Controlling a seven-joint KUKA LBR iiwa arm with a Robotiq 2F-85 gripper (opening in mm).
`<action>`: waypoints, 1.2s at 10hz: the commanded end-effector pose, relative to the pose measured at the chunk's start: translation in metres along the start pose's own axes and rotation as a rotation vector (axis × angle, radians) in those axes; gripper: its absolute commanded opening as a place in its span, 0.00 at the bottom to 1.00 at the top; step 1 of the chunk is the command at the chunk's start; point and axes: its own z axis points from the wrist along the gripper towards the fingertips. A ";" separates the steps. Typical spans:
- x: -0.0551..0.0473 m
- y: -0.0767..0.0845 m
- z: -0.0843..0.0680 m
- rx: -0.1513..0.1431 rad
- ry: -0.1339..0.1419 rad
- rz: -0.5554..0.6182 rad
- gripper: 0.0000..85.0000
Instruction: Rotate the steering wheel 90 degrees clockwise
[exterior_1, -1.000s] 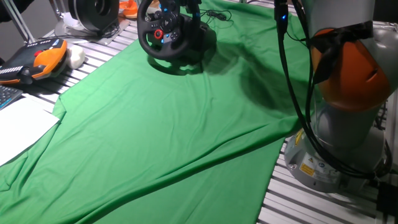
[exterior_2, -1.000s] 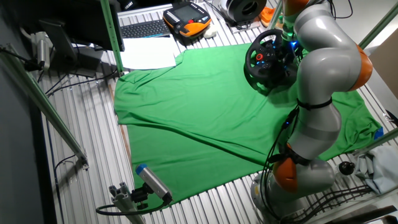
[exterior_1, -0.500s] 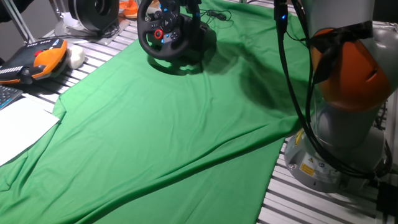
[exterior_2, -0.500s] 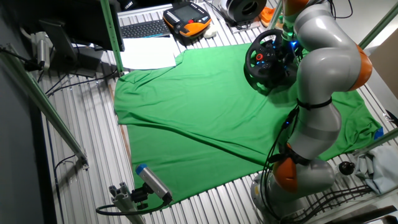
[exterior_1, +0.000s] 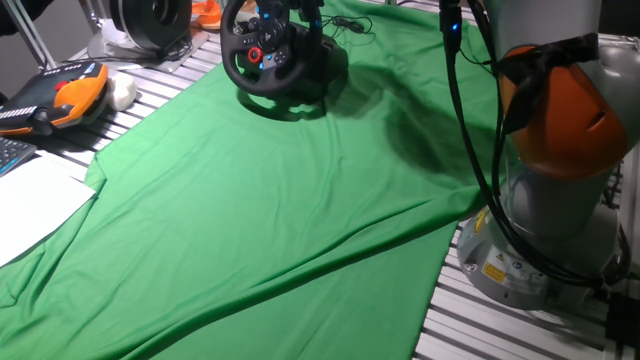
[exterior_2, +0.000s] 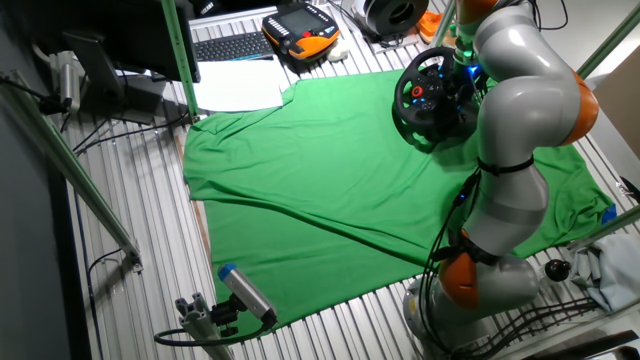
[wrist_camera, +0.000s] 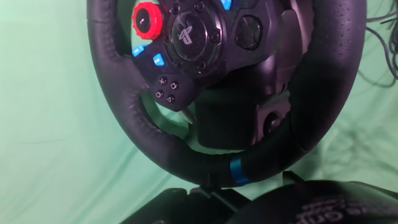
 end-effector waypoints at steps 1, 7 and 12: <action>0.000 0.000 0.000 0.000 -0.001 -0.002 0.60; 0.000 0.000 0.000 -0.018 -0.013 0.000 0.40; 0.000 0.000 0.000 -0.028 -0.019 -0.004 0.40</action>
